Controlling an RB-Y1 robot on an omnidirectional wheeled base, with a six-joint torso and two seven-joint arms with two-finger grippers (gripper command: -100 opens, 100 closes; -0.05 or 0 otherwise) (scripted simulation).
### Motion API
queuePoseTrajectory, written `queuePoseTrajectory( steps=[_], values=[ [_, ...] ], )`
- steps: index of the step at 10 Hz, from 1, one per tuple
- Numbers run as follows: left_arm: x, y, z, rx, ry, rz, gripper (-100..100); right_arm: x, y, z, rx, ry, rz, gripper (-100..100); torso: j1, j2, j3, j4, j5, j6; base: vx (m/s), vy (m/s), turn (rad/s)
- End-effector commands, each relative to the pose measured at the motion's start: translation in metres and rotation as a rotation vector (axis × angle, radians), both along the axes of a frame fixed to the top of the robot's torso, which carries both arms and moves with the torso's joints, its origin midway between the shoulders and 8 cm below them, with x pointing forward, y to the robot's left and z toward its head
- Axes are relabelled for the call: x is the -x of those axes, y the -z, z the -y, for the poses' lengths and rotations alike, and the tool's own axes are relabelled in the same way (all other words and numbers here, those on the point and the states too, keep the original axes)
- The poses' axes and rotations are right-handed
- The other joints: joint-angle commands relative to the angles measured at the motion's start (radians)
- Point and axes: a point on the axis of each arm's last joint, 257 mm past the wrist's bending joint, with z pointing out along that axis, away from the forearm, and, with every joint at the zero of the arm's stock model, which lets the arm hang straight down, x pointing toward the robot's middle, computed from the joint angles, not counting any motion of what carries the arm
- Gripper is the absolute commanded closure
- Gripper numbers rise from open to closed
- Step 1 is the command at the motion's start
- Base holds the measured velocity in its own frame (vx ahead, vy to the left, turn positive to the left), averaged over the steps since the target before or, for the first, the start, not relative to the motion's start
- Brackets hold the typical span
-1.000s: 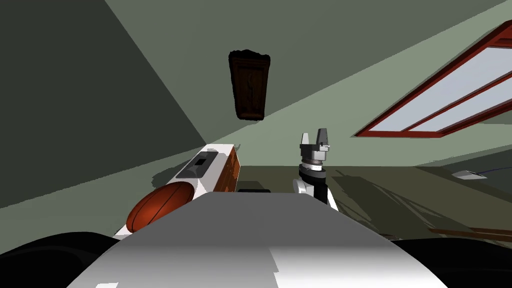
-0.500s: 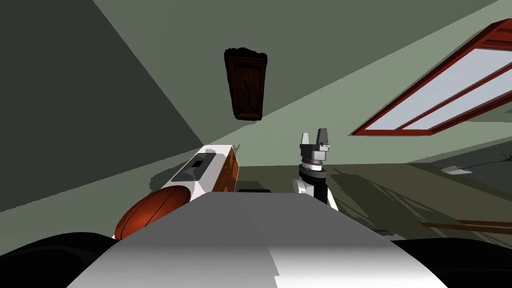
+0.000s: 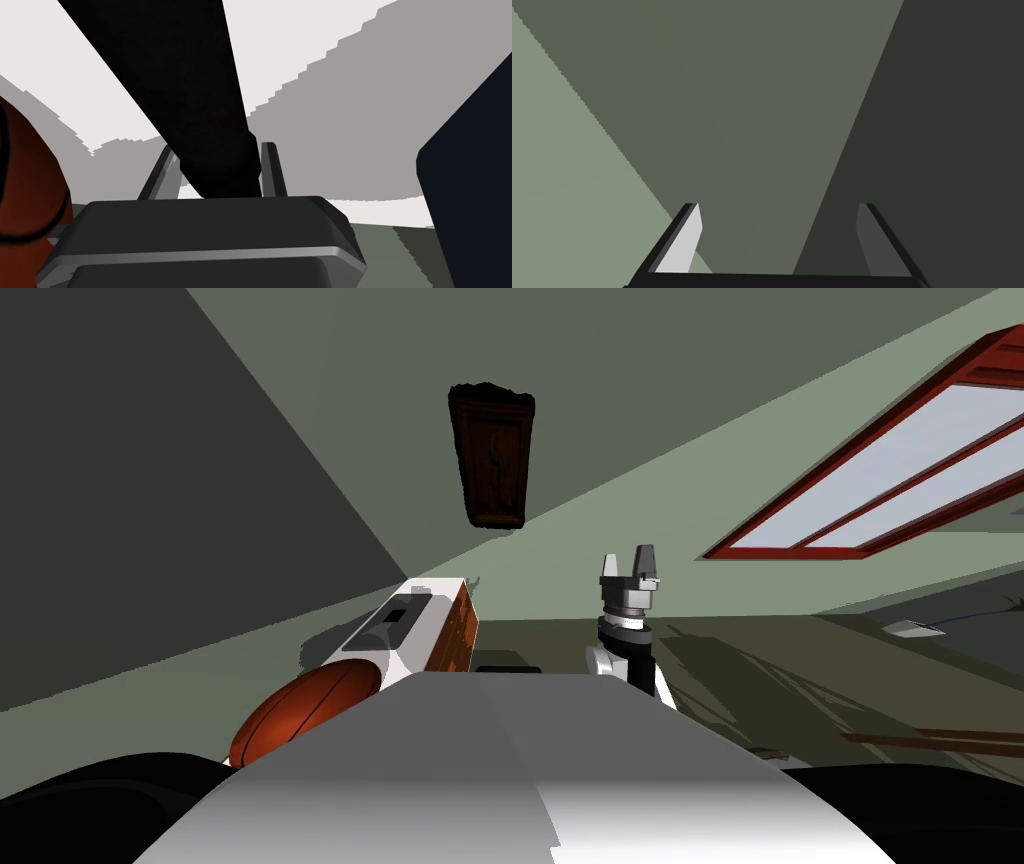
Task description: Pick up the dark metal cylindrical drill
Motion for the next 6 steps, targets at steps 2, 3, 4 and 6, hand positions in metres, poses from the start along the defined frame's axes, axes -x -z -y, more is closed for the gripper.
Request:
queuePoseTrajectory(
  steps=[2,3,4,6],
  values=[
    [-0.018,0.003,0.008,0.025,0.02,0.0,100,0.0,0.0,0.0,0.0,0.0,0.0,0,0.0,0.0,0.0,0.0,0.0,0.0,-0.013,0.007,0.068],
    [-0.018,0.003,0.008,0.025,0.015,0.002,100,0.0,0.0,0.0,0.0,0.0,0.0,0,0.0,0.001,0.001,0.0,0.001,0.0,-0.028,0.017,0.062],
    [-0.036,0.004,0.016,0.047,0.041,-0.001,100,0.0,0.0,0.0,0.0,0.0,0.0,0,0.001,0.002,0.001,0.0,0.002,-0.001,-0.039,0.023,0.14],
    [-0.054,0.005,0.024,0.067,0.048,0.004,100,0.0,0.0,0.0,0.0,0.0,0.0,0,0.001,0.003,0.002,0.001,0.002,-0.001,-0.033,0.016,0.08]
  ],
)
